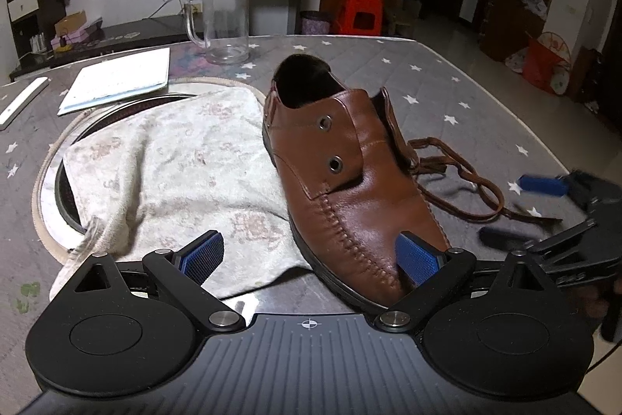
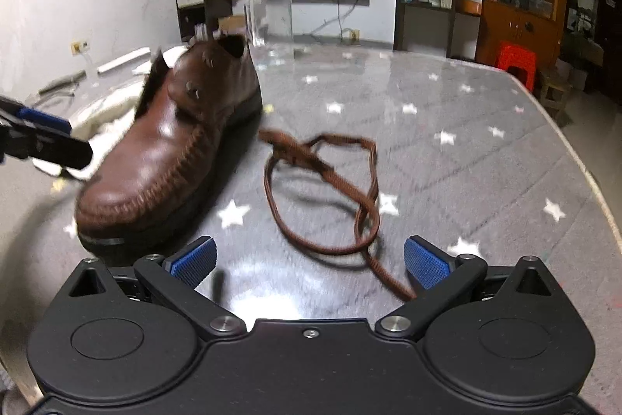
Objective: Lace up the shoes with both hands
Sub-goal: 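Close the right gripper on the brown shoelace end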
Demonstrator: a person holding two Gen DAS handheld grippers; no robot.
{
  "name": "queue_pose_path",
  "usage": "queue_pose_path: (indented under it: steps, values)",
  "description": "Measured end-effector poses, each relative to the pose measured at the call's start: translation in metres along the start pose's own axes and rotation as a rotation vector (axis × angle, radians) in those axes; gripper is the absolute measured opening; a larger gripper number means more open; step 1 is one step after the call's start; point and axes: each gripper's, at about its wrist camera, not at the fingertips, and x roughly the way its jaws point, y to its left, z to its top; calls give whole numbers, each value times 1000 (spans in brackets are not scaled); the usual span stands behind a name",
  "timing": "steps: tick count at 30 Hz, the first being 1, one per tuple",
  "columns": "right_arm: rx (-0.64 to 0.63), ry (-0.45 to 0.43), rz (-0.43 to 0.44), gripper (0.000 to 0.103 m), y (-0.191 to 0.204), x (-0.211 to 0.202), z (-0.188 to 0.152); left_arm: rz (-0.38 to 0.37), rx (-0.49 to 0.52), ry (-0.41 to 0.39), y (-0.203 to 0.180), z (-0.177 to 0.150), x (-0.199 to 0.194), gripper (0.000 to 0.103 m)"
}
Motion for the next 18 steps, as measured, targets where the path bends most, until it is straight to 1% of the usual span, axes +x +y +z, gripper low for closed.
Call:
queue_pose_path:
  steps: [2,4,5,7,8,9,11,12,13,14,17,18]
  values:
    - [-23,-27,-2,103,-1,-9,6,-2,-3,1,1,0,1,96]
    - [-32,-30,-12,103,-4,-16,10,-2,-3,3,1,0,2,96]
    - [-28,-24,-13,101,-7,-19,10,-2,-2,3,1,0,2,96]
    - [-18,-9,-12,95,-12,-23,9,-3,-2,5,2,1,3,96]
    - [-13,5,-9,91,-14,-24,8,-3,-2,5,2,1,3,96]
    - [-7,19,-6,80,-16,-24,6,-3,-2,6,2,1,4,96]
    - [4,43,-10,72,-20,-26,3,-4,-2,7,2,1,5,96]
    - [4,52,-15,62,-21,-27,2,-4,-2,8,2,1,5,96]
    - [3,61,-21,57,-22,-28,-1,-5,-1,9,3,1,5,96]
    - [2,68,-28,56,-22,-29,-3,-5,-1,9,3,1,6,96]
    - [23,86,-48,45,-27,-37,-10,-4,-4,12,4,2,8,96]
    - [36,92,-55,38,-29,-39,-13,-4,-5,14,5,3,9,96]
